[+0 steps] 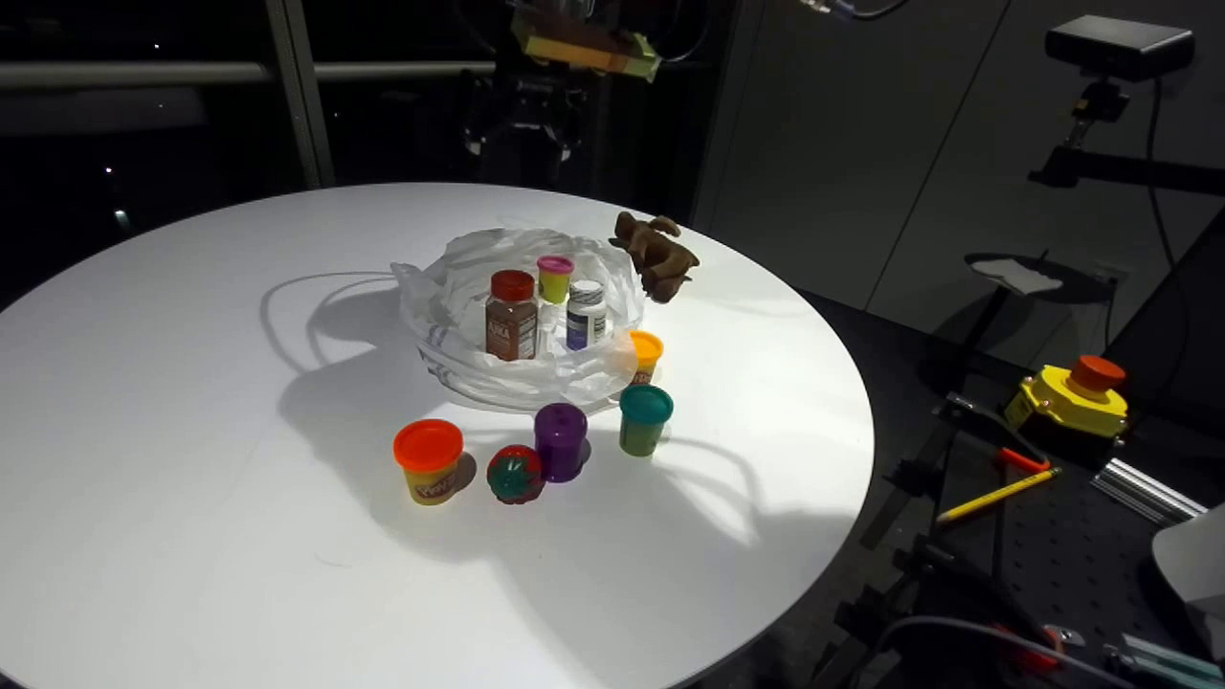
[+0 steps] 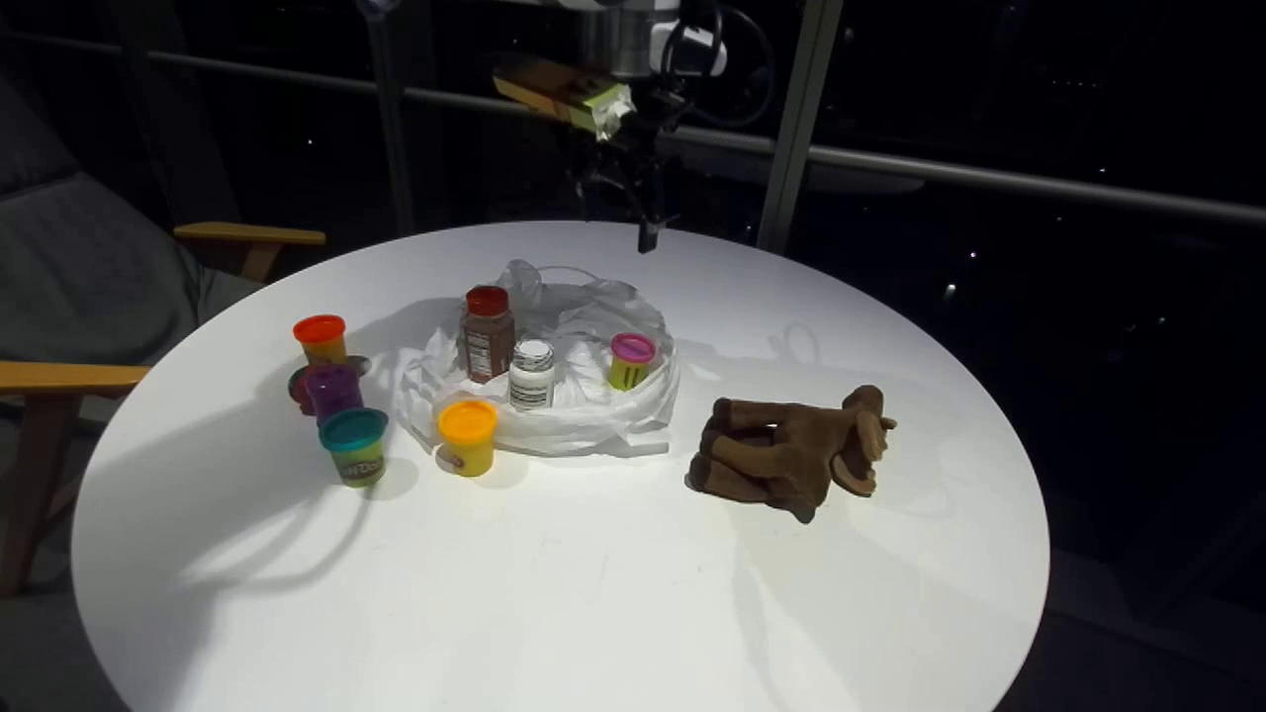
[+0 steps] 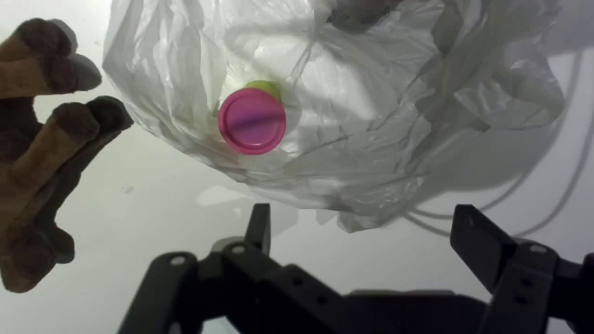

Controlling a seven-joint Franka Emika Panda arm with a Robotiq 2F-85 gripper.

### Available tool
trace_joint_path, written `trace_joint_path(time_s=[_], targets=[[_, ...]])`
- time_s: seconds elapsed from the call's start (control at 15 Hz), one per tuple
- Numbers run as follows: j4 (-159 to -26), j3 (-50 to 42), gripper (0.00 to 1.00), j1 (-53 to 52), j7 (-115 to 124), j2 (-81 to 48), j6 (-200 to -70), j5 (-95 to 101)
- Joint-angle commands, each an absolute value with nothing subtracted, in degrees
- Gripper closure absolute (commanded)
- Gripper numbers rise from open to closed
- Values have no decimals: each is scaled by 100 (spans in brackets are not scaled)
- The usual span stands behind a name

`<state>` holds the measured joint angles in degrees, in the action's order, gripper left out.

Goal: Place the containers and strawberry toy in the white plastic

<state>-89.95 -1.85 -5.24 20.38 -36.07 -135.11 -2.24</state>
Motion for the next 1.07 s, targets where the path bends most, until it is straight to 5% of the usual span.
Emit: trace_joint_path(time_s=[0.0, 0.53, 1.0], targets=[[-10351, -477, 0, -963, 2384, -2446, -13644, 344], [-12470, -201, 0, -620, 742, -836, -12734, 1171], [-12698, 41, 0, -116, -1222, -1493, -12372, 102]])
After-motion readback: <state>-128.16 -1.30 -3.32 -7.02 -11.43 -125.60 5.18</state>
